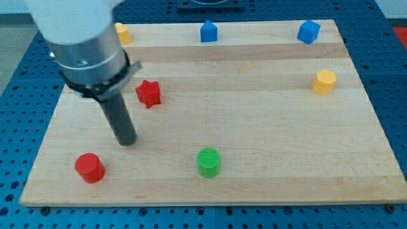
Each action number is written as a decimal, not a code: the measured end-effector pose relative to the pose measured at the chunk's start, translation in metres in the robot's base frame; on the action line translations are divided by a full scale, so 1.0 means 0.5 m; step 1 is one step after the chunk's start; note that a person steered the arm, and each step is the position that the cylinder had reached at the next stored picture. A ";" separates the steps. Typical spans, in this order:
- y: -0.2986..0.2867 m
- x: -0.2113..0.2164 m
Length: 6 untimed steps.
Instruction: Slide the red star to the center
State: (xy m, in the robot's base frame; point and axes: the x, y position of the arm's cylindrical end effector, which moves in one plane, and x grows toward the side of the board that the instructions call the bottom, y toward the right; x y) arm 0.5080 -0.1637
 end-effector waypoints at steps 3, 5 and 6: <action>-0.060 -0.119; -0.029 -0.170; 0.012 -0.170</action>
State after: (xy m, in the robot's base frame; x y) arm 0.4230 -0.1576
